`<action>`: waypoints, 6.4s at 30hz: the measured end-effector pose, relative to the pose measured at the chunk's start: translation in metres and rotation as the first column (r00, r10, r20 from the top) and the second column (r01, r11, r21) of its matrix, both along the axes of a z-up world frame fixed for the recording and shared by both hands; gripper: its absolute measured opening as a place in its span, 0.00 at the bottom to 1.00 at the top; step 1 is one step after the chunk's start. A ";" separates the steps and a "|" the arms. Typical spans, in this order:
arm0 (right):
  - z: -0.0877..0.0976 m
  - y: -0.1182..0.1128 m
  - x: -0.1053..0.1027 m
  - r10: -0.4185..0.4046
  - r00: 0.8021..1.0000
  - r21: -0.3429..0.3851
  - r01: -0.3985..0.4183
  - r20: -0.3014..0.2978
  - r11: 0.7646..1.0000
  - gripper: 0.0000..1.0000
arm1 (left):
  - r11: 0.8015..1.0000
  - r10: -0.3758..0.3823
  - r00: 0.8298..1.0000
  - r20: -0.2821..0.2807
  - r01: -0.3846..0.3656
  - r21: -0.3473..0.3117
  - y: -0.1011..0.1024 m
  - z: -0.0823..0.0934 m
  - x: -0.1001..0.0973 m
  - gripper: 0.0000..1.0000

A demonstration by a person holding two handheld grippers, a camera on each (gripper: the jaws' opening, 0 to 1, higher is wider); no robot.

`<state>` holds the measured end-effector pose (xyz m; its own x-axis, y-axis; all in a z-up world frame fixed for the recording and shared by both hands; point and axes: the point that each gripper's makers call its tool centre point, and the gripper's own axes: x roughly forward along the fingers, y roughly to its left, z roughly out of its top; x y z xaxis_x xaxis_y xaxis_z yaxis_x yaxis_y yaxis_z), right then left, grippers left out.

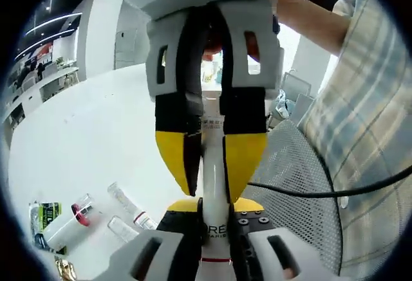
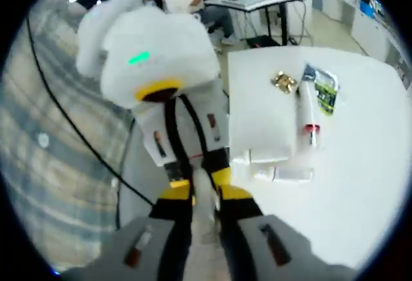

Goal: Arrange the skincare products in the storage area until every visible bottle or jar stands upright without overlapping.

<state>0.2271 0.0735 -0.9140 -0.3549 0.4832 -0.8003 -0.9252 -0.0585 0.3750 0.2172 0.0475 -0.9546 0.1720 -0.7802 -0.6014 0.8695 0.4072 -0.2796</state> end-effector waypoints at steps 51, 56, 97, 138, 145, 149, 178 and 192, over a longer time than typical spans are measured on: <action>0.090 0.048 0.078 -0.728 0.615 0.541 0.740 -0.304 0.400 0.49 | 0.770 0.558 0.830 -0.003 -0.519 -0.373 0.046 0.096 0.074 0.14; 0.081 0.055 0.077 -0.762 0.567 0.492 0.783 -0.313 0.381 0.43 | 0.849 0.519 0.838 0.169 -0.481 -0.221 0.044 0.087 0.075 0.14; 0.090 0.033 0.060 -0.634 0.770 0.582 0.550 -0.077 0.598 0.15 | 0.855 0.414 0.906 0.092 -0.352 -0.381 0.026 0.100 0.053 0.32; 0.133 0.039 0.076 -0.652 0.712 0.616 0.643 -0.262 0.455 0.30 | 0.813 0.507 0.860 0.048 -0.459 -0.358 0.039 0.112 0.080 0.19; 0.125 0.043 0.079 -0.707 0.662 0.575 0.688 -0.250 0.442 0.39 | 0.872 0.470 0.869 0.155 -0.430 -0.234 0.037 0.098 0.078 0.19; 0.122 0.043 0.084 -0.746 0.622 0.565 0.713 -0.237 0.415 0.39 | 0.879 0.469 0.862 0.195 -0.432 -0.204 0.035 0.095 0.077 0.19; 0.132 0.009 0.125 -0.814 0.563 0.625 0.690 -0.146 0.365 0.32 | 0.840 0.484 0.777 0.402 -0.542 0.035 0.131 0.039 0.067 0.37; 0.121 0.000 0.173 -0.848 0.526 0.617 0.689 -0.067 0.379 0.32 | 0.819 0.484 0.815 0.318 -0.550 0.164 0.140 -0.030 0.050 0.24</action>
